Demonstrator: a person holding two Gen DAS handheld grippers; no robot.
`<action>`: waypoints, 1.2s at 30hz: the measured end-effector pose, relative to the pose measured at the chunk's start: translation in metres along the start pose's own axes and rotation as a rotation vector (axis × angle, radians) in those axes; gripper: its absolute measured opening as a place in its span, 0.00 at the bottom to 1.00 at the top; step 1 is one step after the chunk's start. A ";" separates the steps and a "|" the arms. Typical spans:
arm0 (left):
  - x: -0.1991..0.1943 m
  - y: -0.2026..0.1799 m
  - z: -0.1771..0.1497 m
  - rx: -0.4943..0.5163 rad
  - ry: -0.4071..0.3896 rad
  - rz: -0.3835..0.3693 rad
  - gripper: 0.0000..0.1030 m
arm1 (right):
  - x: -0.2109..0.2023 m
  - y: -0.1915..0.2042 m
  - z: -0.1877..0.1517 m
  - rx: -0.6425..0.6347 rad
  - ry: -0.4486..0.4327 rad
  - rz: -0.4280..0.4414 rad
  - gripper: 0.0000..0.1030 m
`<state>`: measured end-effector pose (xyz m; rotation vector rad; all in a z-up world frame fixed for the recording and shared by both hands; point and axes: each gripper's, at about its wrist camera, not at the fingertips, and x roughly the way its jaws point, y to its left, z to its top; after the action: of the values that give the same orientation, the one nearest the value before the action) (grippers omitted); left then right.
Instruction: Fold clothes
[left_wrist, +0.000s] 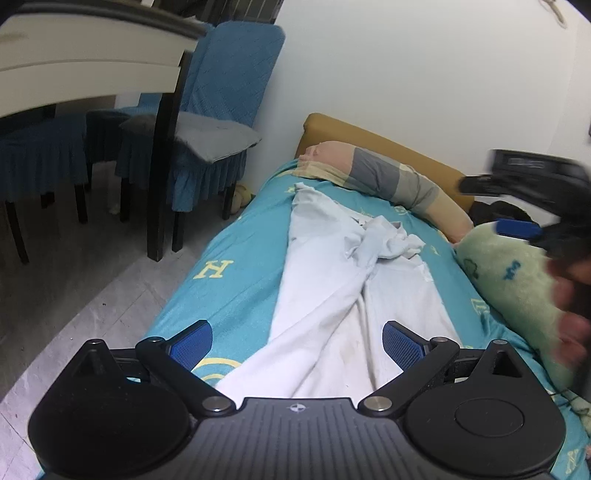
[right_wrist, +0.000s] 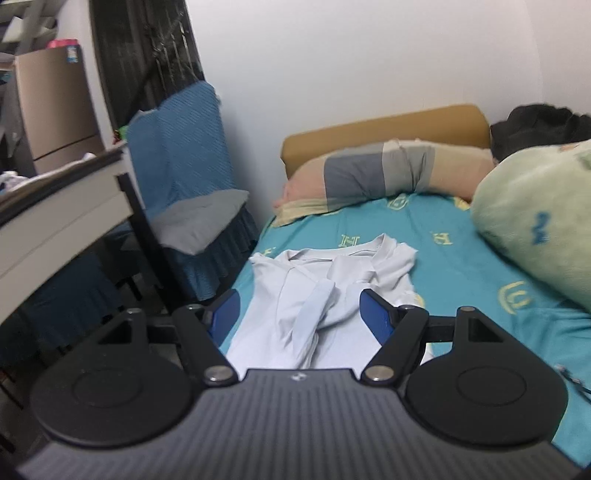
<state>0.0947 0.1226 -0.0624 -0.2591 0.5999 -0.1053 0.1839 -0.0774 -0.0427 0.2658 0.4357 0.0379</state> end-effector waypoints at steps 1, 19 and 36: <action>-0.007 -0.002 0.001 0.008 -0.008 -0.002 0.97 | -0.018 0.001 0.000 -0.012 -0.006 0.003 0.71; -0.068 0.013 0.040 0.113 0.159 0.009 0.98 | -0.174 -0.056 -0.052 0.118 0.001 0.058 0.72; 0.003 0.135 -0.011 -0.004 0.594 -0.184 0.63 | -0.144 -0.100 -0.077 0.266 0.126 0.069 0.72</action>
<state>0.0935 0.2499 -0.1093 -0.2871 1.1654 -0.3667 0.0183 -0.1680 -0.0770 0.5426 0.5570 0.0648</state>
